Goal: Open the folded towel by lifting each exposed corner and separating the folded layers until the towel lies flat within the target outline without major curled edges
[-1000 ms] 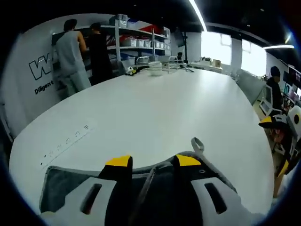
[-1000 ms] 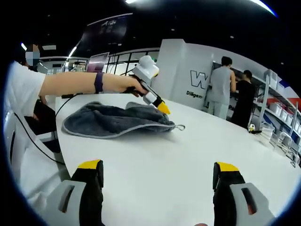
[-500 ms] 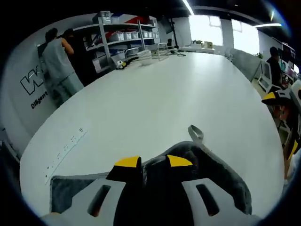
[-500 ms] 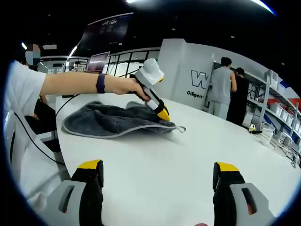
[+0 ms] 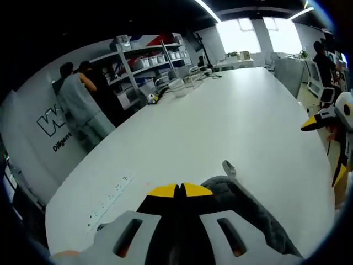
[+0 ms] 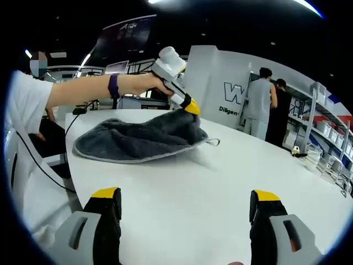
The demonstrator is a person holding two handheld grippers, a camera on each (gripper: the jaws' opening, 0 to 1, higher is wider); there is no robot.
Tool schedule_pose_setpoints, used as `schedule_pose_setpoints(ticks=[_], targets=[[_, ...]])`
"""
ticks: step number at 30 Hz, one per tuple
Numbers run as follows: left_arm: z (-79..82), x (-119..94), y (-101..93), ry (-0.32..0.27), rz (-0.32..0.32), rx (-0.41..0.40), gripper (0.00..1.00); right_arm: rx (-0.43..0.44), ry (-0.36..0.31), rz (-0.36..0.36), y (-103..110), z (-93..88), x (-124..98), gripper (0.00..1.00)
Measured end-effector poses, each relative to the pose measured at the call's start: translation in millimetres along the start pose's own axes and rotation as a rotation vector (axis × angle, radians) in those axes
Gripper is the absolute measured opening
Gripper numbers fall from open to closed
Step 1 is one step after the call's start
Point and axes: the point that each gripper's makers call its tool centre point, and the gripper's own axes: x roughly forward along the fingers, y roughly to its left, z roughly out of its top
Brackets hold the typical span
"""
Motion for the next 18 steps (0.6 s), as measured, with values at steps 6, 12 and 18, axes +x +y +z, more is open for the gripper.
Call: schedule_pose_setpoints(ticks=[6, 12, 18], targets=[[15.5, -47.9, 32.9, -0.058, 0.116, 0.076, 0.02, -0.001, -0.001, 0.002, -0.1, 0.4, -0.2, 0.99], [11.3, -99.9, 57.6, -0.1, 0.192, 0.022, 0.02, 0.01, -0.003, -0.006, -3.2, 0.0, -1.4, 0.99], [-41.3, -157.0, 62.1, -0.067, 0.202, -0.107, 0.02, 0.013, -0.006, -0.008, -4.2, 0.0, -2.8, 0.99]])
